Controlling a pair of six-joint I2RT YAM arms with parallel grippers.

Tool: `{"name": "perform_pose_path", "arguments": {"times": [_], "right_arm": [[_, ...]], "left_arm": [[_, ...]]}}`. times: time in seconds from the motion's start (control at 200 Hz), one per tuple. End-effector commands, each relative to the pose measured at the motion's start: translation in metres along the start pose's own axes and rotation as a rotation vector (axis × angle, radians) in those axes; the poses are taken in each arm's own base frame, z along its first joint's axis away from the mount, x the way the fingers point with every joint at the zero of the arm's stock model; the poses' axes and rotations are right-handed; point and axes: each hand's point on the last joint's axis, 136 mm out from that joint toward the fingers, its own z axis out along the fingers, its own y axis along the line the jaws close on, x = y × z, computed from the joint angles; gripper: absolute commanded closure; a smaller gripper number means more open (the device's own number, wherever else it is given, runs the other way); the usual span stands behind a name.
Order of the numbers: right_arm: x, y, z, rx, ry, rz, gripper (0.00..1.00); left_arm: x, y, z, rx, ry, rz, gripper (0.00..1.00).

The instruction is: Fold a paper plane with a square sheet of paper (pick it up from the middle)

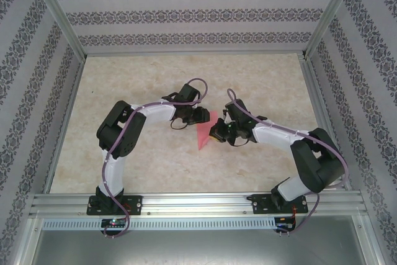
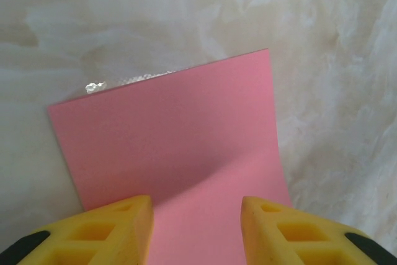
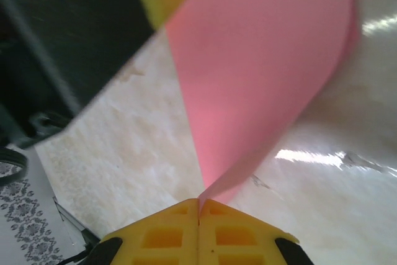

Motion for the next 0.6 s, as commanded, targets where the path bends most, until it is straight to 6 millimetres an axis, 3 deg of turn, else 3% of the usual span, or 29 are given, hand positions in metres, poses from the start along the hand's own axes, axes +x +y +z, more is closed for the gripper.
{"name": "perform_pose_path", "arguments": {"times": [0.0, 0.345, 0.594], "right_arm": [[-0.011, 0.018, 0.004, -0.042, -0.015, -0.065, 1.0], [-0.018, 0.018, 0.032, -0.026, 0.015, -0.086, 1.0], [-0.011, 0.01, 0.042, 0.007, 0.055, -0.091, 1.0]], "left_arm": [[0.006, 0.022, 0.007, -0.075, 0.033, -0.009, 0.57], [-0.001, 0.005, -0.005, -0.027, 0.008, 0.005, 0.57], [-0.009, -0.012, -0.025, 0.021, -0.045, 0.01, 0.57]]}}
